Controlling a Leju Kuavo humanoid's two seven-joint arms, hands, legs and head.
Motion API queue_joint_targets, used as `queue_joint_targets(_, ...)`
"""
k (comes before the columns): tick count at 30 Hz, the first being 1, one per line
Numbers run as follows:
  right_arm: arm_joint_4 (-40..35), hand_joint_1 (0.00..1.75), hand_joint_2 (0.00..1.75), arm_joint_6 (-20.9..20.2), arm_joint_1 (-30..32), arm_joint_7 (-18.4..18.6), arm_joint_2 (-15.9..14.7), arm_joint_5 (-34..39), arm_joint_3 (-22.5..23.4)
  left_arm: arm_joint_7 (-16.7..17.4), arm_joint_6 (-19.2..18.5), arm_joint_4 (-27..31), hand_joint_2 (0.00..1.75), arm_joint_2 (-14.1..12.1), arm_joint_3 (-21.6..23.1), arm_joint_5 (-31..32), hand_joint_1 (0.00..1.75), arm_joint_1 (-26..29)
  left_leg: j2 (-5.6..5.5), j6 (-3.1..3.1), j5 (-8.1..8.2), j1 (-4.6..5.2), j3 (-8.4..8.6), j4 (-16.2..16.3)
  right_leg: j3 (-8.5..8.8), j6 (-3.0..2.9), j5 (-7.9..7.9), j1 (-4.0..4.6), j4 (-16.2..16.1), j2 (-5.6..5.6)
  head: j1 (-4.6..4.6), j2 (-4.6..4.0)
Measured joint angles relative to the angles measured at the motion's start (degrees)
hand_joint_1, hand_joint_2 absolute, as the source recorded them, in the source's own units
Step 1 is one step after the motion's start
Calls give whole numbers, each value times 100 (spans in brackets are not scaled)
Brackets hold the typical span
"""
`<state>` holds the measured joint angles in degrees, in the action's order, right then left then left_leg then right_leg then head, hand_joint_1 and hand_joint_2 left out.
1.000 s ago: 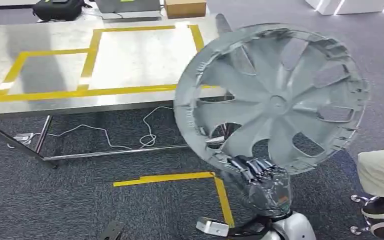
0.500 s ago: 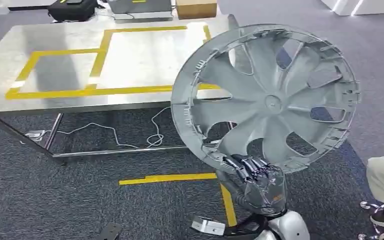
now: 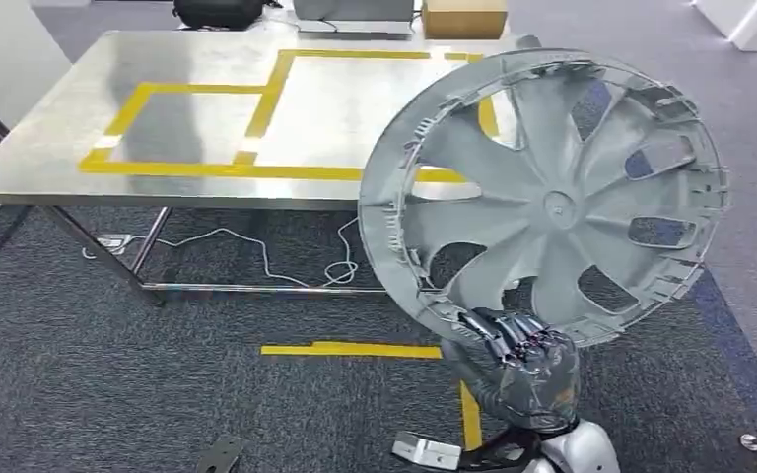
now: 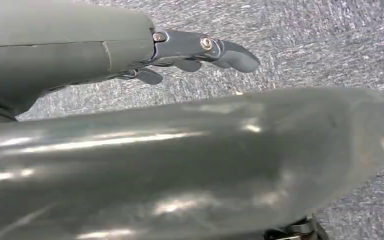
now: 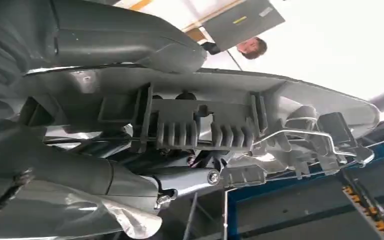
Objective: Take the parts from the cabinet and place them on the table.
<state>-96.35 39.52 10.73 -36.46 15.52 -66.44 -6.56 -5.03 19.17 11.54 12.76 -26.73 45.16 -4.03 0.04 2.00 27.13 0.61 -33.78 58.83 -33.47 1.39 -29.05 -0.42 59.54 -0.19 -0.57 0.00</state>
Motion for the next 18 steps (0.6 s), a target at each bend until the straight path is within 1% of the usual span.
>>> queue_joint_targets(1, -2, 175, 175, 0, 3, -2, 0, 19, 9, 2, 0, 0, 0, 0, -2, 4, 0, -4, -17, -31, 10, 24, -31, 34, 90, -10, -13, 5, -110, 8, -2, 0)
queue_joint_targets(2, 0, 175, 175, 0, 18, -2, 0, 26, 20, 7, 0, 0, 0, 0, -4, 4, 0, -1, -16, -65, -12, 13, -47, 22, 63, -28, 1, 12, -95, 10, -18, 0)
queue_joint_targets(3, 0, 175, 175, 0, 37, -2, 0, 33, 37, 9, 0, 0, 0, -4, -7, 4, 0, 3, -15, -83, -23, 5, -48, 16, 53, -44, 8, 26, -89, 16, -11, 0)
queue_joint_targets(4, 0, 175, 175, 0, 50, -4, 0, 37, 55, 9, 0, 0, 0, -2, -9, 4, 0, 3, -15, -108, -27, 5, -40, 11, 55, -64, 19, 22, -103, 18, -7, 0)
queue_joint_targets(5, 0, 175, 175, 0, 44, -7, 0, 50, 74, 9, 0, 0, 0, -13, -15, 4, 0, 1, -19, -138, 16, 5, -52, 36, 81, -106, 46, -29, -141, 8, -4, 0)
queue_joint_targets(6, 0, 175, 175, 0, 41, -9, 0, 52, 98, 9, 6, 0, 0, -9, -24, 4, 0, 1, -16, -189, 133, 1, -84, 162, 85, -124, 47, -33, -141, 5, -43, 0)
queue_joint_targets(7, 0, 175, 175, 0, 41, -9, 2, 52, 107, 9, 11, 0, 0, -11, -35, 4, 0, 1, -16, -232, 347, -22, -222, 491, 87, -156, 43, -35, -141, 0, -83, 0)
queue_joint_targets(8, 0, 175, 175, 0, 42, -9, 2, 50, 114, 9, 18, 0, 0, -15, -42, 2, 0, 3, -15, -264, 563, -48, -406, 921, 87, -163, 40, -33, -140, -2, -70, 0)
queue_joint_targets(9, 2, 175, 175, 0, 41, -11, 2, 39, 120, 9, 20, 0, 0, -20, -52, -11, 0, 11, -15, -285, 745, -60, -601, 1364, 86, -164, 39, -32, -139, -2, -72, 0)
queue_joint_targets(10, 11, 175, 175, 0, 41, -9, 2, 26, 122, 9, 20, 0, 0, -20, -65, -15, 0, 20, -15, -301, 830, -69, -745, 1687, 88, -168, 36, -32, -138, -1, -77, 0)
queue_joint_targets(11, 26, 175, 175, 0, 41, -9, 2, 22, 122, 9, 20, 0, 0, -20, -81, -22, 0, 26, -15, -305, 755, -81, -765, 1716, 95, -169, 34, -32, -138, 2, -72, 0)
queue_joint_targets(12, 46, 175, 175, -2, 41, -7, 2, 7, 122, 9, 20, 0, 0, -22, -101, -31, 0, 25, -15, -301, 563, -88, -663, 1495, 103, -167, 32, -32, -138, 6, -77, 0)
queue_joint_targets(13, 55, 175, 175, 0, 41, -7, 2, -9, 122, 9, 20, 0, 0, -22, -109, -31, 0, 24, -15, -287, 310, -89, -472, 1082, 119, -161, 24, -32, -137, 9, -72, 0)
queue_joint_targets(14, 59, 175, 175, -2, 39, -4, 2, -26, 122, 9, 20, 0, 0, -24, -114, -31, 0, 23, -15, -264, 56, -88, -232, 577, 142, -152, 15, -32, -138, 10, -77, 0)
queue_joint_targets(15, 66, 175, 175, 0, 32, -2, 2, -37, 120, 11, 20, 0, 0, -24, -122, -31, 0, 24, -16, -231, -59, -85, -41, 146, 151, -134, 3, -32, -140, 8, -74, 0)
queue_joint_targets(16, 70, 175, 175, 0, 22, -2, 2, -48, 120, 15, 20, 0, 0, -24, -136, -31, 0, 17, -17, -212, 6, -56, 15, 41, 127, -106, -13, 11, -116, 11, -72, 0)
queue_joint_targets(18, 77, 175, 175, 0, 17, -2, 2, -50, 120, 17, 18, 0, 0, -22, -142, -31, 0, 15, -18, -175, 32, -47, -9, 24, 101, -55, 0, 1, -125, 1, -59, 0)
